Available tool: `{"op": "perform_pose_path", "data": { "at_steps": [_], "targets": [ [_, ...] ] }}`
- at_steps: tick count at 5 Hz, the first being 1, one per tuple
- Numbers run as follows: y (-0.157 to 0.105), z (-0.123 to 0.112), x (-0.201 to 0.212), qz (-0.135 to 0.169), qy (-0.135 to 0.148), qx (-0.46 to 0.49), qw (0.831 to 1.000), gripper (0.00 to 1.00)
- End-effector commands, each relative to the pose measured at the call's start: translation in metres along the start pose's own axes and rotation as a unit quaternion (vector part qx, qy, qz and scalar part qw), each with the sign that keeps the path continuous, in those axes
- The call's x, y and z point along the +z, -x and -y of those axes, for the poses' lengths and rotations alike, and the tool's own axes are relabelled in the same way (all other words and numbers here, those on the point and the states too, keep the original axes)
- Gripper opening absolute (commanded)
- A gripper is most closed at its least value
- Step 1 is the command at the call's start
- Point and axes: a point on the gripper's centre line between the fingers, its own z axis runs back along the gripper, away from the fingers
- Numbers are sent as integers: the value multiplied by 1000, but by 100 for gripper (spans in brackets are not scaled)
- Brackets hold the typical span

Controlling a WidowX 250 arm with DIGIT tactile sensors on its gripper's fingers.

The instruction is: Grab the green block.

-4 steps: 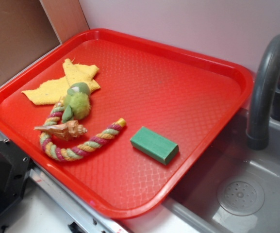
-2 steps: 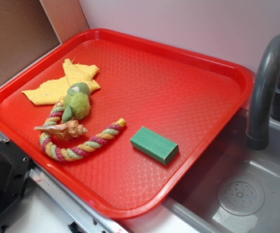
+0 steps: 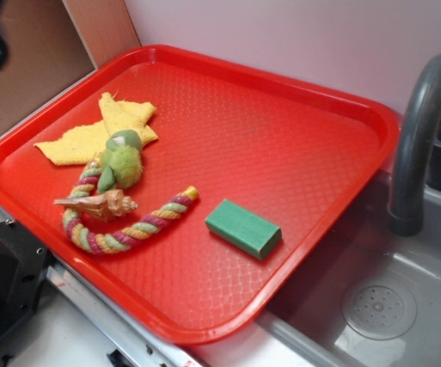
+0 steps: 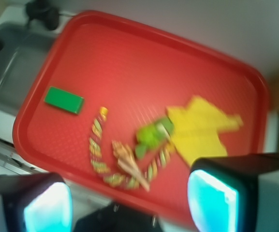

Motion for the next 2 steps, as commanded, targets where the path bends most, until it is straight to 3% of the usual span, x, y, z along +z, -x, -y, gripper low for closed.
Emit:
{"op": "perform_pose_path", "data": {
  "at_steps": [1, 2],
  "targets": [
    [-51, 21, -42, 37, 22, -246, 968, 100],
    [-66, 37, -63, 45, 24, -340, 939, 100]
  ]
}}
